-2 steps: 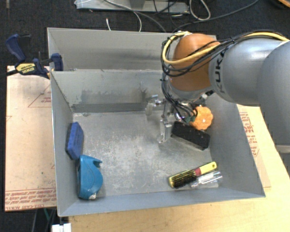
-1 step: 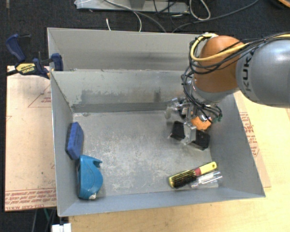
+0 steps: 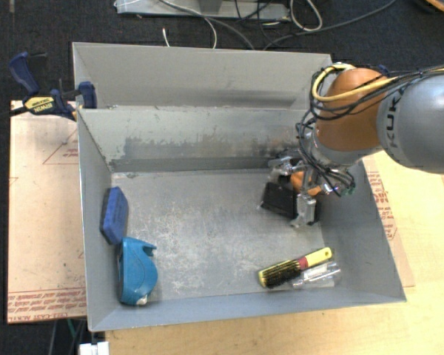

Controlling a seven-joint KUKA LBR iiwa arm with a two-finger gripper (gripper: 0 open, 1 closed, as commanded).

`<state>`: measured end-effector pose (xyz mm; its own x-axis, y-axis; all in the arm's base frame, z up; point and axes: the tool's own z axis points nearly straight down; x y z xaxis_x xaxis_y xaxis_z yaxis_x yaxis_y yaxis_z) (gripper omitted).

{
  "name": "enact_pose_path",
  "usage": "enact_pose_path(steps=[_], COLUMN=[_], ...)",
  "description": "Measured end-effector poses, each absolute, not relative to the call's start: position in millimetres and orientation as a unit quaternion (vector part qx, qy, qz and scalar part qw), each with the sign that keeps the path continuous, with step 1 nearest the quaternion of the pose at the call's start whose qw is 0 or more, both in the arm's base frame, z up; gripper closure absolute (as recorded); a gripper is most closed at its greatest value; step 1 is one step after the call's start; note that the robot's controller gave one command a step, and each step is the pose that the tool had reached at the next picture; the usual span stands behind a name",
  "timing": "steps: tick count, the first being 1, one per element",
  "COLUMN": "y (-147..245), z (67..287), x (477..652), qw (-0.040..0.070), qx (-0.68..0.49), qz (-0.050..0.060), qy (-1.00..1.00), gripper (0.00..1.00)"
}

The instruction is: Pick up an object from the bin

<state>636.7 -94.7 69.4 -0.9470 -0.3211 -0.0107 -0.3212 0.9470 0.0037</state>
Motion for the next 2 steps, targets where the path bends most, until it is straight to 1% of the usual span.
enact_pose_path(steps=[1,2], y=[-114.5,-114.5], z=[71.0,71.0], x=[622.9,622.9], qw=[0.006,0.006], qx=[-0.118,-0.117], qz=[0.001,0.001], qy=[0.993,0.993], gripper=[1.00,1.00])
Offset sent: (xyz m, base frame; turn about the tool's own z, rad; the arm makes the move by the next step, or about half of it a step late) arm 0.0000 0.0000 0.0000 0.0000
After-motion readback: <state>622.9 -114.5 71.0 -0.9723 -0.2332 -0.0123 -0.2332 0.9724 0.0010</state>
